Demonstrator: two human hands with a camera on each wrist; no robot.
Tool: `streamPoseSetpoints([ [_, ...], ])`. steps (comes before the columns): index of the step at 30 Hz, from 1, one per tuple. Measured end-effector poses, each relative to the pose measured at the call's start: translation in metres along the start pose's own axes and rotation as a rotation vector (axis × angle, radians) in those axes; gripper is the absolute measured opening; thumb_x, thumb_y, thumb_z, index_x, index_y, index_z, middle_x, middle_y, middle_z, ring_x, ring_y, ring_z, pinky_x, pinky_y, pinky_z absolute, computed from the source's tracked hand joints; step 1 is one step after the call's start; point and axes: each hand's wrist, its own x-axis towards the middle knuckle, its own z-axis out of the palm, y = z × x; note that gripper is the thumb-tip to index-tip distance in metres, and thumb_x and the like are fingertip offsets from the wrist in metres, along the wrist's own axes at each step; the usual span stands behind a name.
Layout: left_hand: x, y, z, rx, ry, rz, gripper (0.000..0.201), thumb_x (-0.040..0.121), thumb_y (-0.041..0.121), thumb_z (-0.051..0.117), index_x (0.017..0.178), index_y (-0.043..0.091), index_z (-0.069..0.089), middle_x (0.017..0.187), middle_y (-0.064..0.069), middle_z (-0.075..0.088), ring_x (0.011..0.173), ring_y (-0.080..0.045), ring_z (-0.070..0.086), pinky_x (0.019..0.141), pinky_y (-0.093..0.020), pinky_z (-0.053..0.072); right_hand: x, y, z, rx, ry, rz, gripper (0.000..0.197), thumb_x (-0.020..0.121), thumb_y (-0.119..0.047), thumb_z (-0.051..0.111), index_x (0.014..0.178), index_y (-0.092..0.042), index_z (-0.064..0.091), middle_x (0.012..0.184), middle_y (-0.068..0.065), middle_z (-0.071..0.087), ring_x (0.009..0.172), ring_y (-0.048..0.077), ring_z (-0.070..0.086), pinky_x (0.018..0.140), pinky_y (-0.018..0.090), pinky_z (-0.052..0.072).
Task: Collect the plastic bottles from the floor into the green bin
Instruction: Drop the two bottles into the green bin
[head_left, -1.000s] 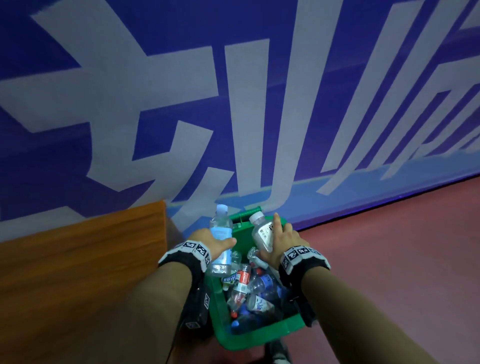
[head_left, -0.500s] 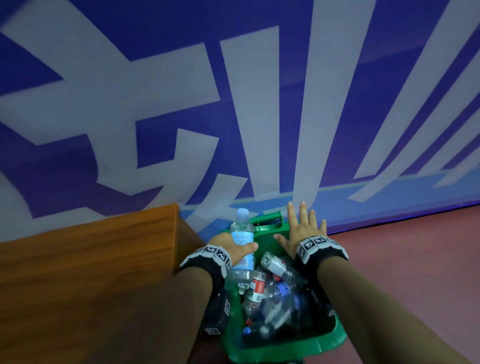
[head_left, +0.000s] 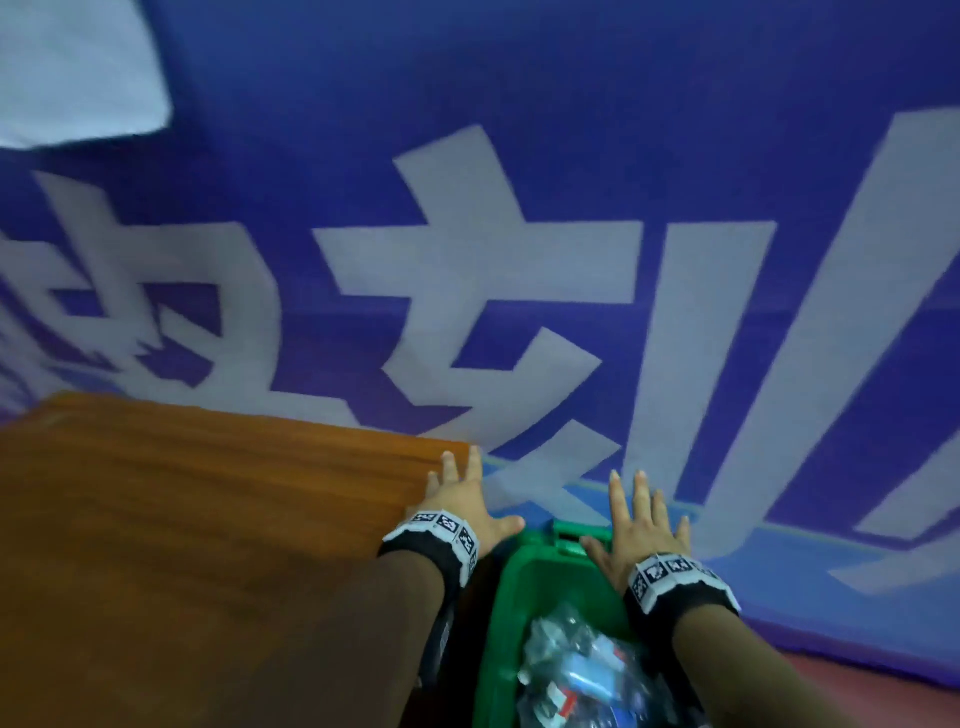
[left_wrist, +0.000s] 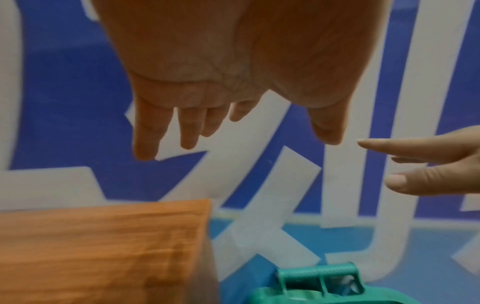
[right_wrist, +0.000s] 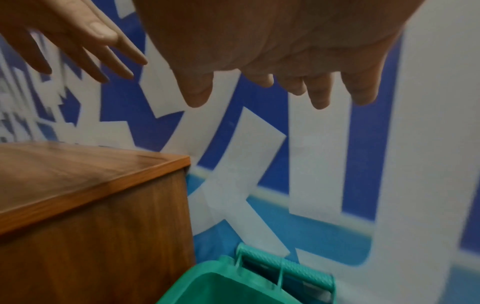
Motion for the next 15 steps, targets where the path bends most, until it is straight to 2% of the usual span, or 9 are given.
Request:
streamPoseSetpoints([
  [2,-0.023,-0.043,-0.022,-0.063,0.059,-0.066,0.113,0.076,0.068,0.063,0.152,0.037,-0.016,0.162,-0.002,-0.019,0.15,-0.032,-0.004,0.113,-0.062,0.023,-0.01,-0.039,-0.011,-0.037,0.004,-0.065,0.093,0.093,-0.069,0.036,0.154,-0.027,-0.02,0.161,0.007,-0.027,0.151,0.031,-0.009,0.119,0.056,0.007],
  [4,-0.057,-0.098,-0.039,-0.148,0.134,-0.153,0.112,0.077,0.068,0.063,0.15,0.042,-0.017,0.161,-0.002,-0.023,0.15,-0.032,-0.008,0.112,-0.065,0.021,-0.026,-0.093,-0.019,-0.103,0.02,-0.163,0.093,0.094,-0.068,0.035,0.154,-0.026,-0.022,0.16,0.008,-0.029,0.151,0.031,-0.01,0.12,0.057,0.006],
  [8,-0.16,-0.244,-0.052,-0.353,0.286,-0.42,0.109,0.076,0.071,0.061,0.148,0.048,-0.018,0.16,-0.001,-0.025,0.149,-0.032,-0.009,0.113,-0.063,0.023,-0.094,-0.248,-0.009,-0.24,0.07,-0.471,0.093,0.094,-0.068,0.033,0.152,-0.026,-0.025,0.16,0.007,-0.03,0.151,0.03,-0.011,0.12,0.056,0.006],
  [11,-0.278,-0.365,-0.033,-0.471,0.414,-0.671,0.108,0.075,0.076,0.059,0.148,0.049,-0.017,0.161,-0.003,-0.023,0.149,-0.034,-0.005,0.114,-0.061,0.023,-0.185,-0.384,0.026,-0.335,0.083,-0.785,0.092,0.094,-0.067,0.034,0.152,-0.026,-0.025,0.159,0.006,-0.031,0.151,0.03,-0.011,0.12,0.056,0.005],
  [15,-0.481,-0.498,0.031,-0.555,0.563,-1.095,0.104,0.076,0.074,0.057,0.147,0.051,-0.016,0.16,-0.001,-0.025,0.15,-0.033,-0.005,0.112,-0.064,0.023,-0.364,-0.538,0.107,-0.45,0.036,-1.276,0.09,0.097,-0.062,0.036,0.152,-0.026,-0.025,0.159,0.007,-0.031,0.151,0.029,-0.012,0.12,0.056,0.003],
])
